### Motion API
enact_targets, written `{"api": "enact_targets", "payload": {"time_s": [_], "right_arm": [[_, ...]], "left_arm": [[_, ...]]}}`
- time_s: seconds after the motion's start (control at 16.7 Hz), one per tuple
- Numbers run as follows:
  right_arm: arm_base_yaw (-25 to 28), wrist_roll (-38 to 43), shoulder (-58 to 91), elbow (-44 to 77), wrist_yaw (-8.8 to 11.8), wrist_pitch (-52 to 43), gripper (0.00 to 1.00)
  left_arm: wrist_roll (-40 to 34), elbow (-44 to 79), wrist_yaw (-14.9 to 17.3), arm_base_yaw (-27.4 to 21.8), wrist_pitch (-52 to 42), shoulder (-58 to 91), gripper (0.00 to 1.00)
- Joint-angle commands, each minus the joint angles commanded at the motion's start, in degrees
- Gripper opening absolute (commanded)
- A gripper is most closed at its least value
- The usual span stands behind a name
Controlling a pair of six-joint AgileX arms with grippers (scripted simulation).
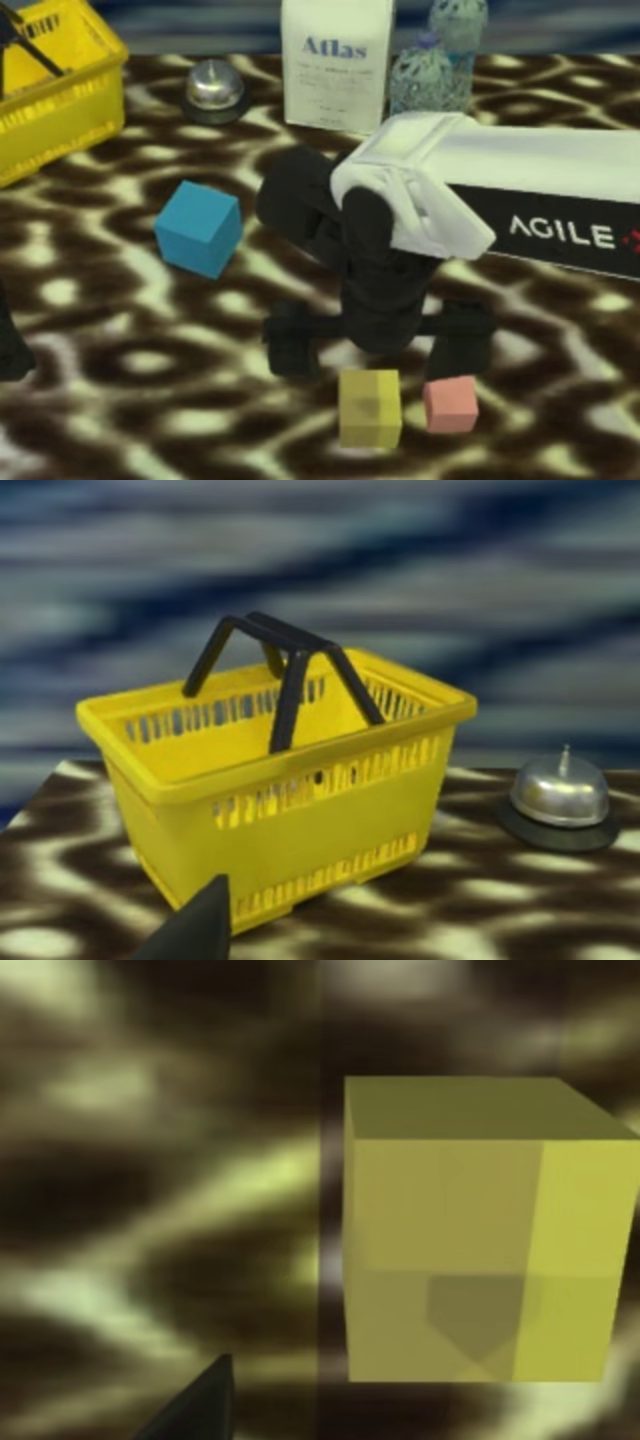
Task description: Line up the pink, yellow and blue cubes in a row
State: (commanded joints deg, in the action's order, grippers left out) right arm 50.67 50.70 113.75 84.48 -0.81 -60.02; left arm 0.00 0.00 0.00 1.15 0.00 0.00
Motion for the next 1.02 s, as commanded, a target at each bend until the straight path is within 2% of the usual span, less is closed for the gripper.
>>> {"api": "enact_targets", "payload": {"time_s": [0.24, 0.48, 0.78, 1.02], "right_arm": [[-0.52, -0.34, -0.35, -0.57, -0.24, 0.42, 1.00], [-4.02, -4.79, -8.67, -6.51, -3.01, 4.36, 1.00], [-13.21, -14.87, -31.57, -21.82, -7.36, 14.18, 1.00], [-23.21, -25.15, -56.05, -39.29, -9.23, 24.51, 1.00]], "left_arm": [[0.02, 0.57, 0.05, -0.16, -0.41, 0.57, 1.00], [0.43, 8.83, 0.29, -1.86, -5.87, 8.89, 1.00], [1.44, 30.77, 0.24, -5.31, -19.18, 32.86, 1.00], [2.50, 52.57, 0.16, -8.72, -32.84, 60.52, 1.00]]}}
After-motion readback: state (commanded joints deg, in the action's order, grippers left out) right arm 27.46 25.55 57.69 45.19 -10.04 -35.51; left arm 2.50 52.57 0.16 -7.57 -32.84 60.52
